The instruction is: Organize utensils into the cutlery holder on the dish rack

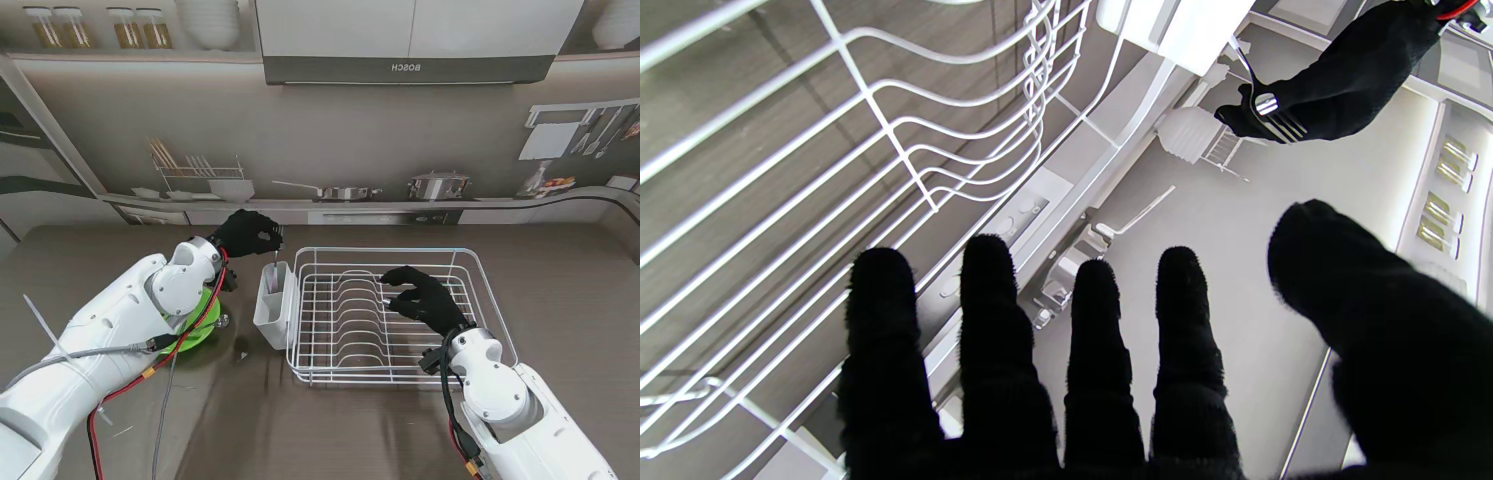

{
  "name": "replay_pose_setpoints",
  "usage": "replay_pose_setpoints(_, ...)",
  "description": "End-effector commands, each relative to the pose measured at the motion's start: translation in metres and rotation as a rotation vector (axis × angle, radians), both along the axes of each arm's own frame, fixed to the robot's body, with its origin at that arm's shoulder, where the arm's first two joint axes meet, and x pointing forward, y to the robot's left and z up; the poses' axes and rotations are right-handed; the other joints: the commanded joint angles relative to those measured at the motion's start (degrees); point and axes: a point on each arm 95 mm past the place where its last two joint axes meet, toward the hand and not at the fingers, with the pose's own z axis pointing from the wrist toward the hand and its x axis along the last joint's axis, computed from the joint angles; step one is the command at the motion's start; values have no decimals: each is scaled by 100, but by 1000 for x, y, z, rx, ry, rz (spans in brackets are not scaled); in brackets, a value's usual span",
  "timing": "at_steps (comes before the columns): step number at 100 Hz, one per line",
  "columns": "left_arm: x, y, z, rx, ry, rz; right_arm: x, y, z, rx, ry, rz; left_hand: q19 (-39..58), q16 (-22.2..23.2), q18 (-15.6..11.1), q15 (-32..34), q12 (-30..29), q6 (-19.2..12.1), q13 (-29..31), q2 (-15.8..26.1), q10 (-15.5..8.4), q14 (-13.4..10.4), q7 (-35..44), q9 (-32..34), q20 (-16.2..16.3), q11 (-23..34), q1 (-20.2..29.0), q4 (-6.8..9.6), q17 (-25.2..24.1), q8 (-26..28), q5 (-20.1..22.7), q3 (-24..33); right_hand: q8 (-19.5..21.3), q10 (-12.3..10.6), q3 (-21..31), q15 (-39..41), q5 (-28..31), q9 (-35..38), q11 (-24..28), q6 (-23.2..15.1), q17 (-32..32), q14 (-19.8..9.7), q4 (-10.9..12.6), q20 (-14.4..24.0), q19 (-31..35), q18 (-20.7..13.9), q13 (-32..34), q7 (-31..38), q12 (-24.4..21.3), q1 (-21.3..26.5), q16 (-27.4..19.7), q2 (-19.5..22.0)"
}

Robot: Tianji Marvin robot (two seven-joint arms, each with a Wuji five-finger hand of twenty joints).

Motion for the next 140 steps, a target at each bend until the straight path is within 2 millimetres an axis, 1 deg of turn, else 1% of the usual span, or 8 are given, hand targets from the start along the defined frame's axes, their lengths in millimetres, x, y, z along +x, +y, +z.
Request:
replay_pose_setpoints(1,-1,-3,-4,15,22,-12,-2,3,-1,5,7,12,-5,37,-156,-20,-59,-195,-59,-21,41,36,41,55,7,-64,305,-49,-177,-83,204,119,-134,3,-14,57,-98,-29,-50,-11,-69,-90,119,74,-4,-244,-33,-26,-55,-186,-13,50)
replay_pose_setpoints(18,-3,0,-8,67,26,-24,-2,3,-1,5,6,12,-52,40,-164,-21,-255,-189,-96,-98,47,28,-98,-12,5,-104,332,-45,-212,-316,141,71,-135,3,-17,58,-107,-28,-50,-6,-66,-97,119,75,-4,-246,-27,-30,-54,-182,-12,50)
replay_pose_setpoints(24,-3,0,-9,76,28,-28,-2,3,-1,5,5,12,-97,37,-170,-32,-670,-161,-120,-138,57,33,-158,-17,5,-110,313,-39,-210,-394,102,13,-134,0,-17,59,-103,-26,-47,-6,-70,-104,118,74,-5,-246,-25,-28,-53,-186,-12,50)
replay_pose_setpoints(45,-4,1,-10,101,28,-35,-1,3,-1,7,5,10,-180,28,-164,-79,-889,141,-209,-296,107,42,-761,-180,-9,-128,62,-65,-248,-737,-228,-150,-135,2,-14,61,-106,-23,-47,0,-67,-102,118,74,-5,-247,-20,-28,-53,-184,-11,49)
replay_pose_setpoints(65,-5,3,-9,108,27,-37,-1,3,0,8,4,10,-313,19,-139,-155,-1062,401,-292,-244,192,80,-1990,-284,11,-213,-592,-109,-284,-658,-258,406,-135,5,-19,64,-108,-25,-48,-2,-67,-106,117,75,-5,-250,-15,-28,-53,-183,-9,47)
replay_pose_setpoints(73,-5,3,-9,112,27,-38,-1,3,0,8,5,11,-447,4,-135,-225,-1173,516,-388,-150,279,111,-2589,-414,17,-337,-1089,109,-318,-868,-380,892,-135,11,-17,63,-114,-23,-47,2,-69,-101,117,74,-8,-243,-16,-30,-53,-177,-9,41)
replay_pose_setpoints(82,-6,4,-9,114,26,-37,-2,2,0,8,4,10,-563,-5,-121,-285,-1249,677,-471,-134,320,141,-2947,-532,18,-429,-1233,98,-338,-1122,-731,867,-135,-2,-15,64,-114,-22,-47,-2,-71,-98,117,73,-9,-243,-12,-28,-52,-176,-9,35)
replay_pose_setpoints(140,-12,13,-6,128,10,-31,-2,2,0,8,7,11,-1106,8,-68,-445,-1393,503,-574,-18,387,181,-3412,-756,133,-596,-1383,101,-276,-1674,-1496,477,-133,-1,-17,65,-129,-13,-45,24,-69,-92,115,75,-9,-248,-8,-20,-52,-180,-8,40)
